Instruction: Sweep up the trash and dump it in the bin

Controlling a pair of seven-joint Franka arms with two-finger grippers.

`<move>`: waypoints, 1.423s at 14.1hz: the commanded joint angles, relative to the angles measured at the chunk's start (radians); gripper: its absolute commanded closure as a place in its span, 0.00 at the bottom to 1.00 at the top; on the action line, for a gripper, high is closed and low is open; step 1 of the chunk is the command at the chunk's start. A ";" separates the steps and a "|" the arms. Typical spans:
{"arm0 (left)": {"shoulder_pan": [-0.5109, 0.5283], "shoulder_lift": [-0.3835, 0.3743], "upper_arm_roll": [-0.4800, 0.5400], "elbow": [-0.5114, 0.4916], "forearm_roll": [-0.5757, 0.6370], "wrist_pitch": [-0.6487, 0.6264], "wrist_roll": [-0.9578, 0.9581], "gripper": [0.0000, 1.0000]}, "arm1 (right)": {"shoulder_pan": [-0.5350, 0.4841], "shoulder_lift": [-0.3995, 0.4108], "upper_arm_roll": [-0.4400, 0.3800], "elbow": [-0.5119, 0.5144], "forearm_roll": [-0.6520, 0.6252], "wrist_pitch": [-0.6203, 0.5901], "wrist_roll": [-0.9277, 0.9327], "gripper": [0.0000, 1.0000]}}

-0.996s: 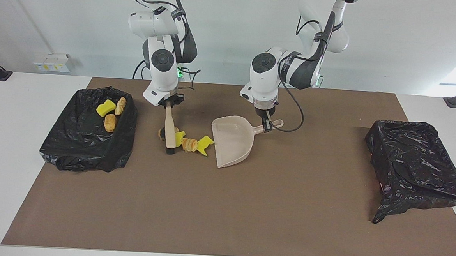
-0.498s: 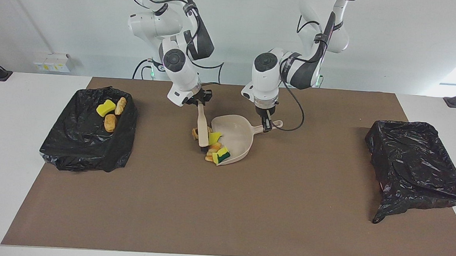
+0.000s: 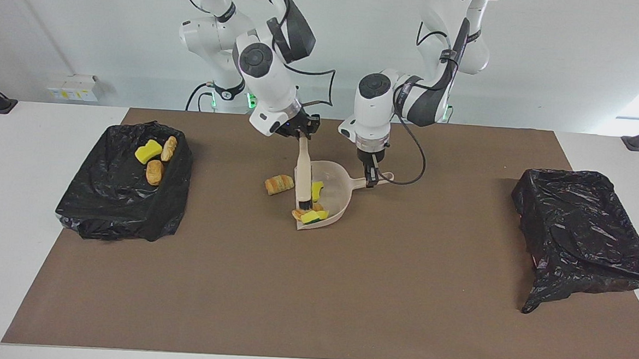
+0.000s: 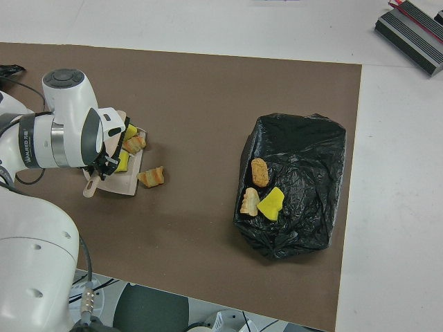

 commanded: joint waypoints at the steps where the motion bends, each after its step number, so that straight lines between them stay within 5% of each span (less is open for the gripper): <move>1: -0.021 -0.031 0.014 -0.042 0.007 0.024 0.006 1.00 | -0.127 -0.091 -0.003 -0.003 -0.095 -0.130 -0.065 1.00; 4: -0.023 -0.035 0.014 -0.038 0.007 -0.011 0.007 1.00 | -0.138 -0.180 0.004 -0.151 -0.303 -0.163 -0.158 1.00; 9: -0.031 -0.038 0.014 -0.045 0.007 -0.018 0.009 1.00 | -0.103 -0.162 0.011 -0.325 -0.349 -0.071 -0.129 1.00; 15: -0.031 -0.059 0.014 -0.076 0.007 -0.014 0.017 1.00 | -0.017 -0.047 0.011 -0.337 -0.172 0.109 -0.092 1.00; 20: -0.029 -0.061 0.014 -0.084 0.007 -0.001 0.023 1.00 | 0.034 0.018 0.012 -0.244 0.075 0.164 -0.092 1.00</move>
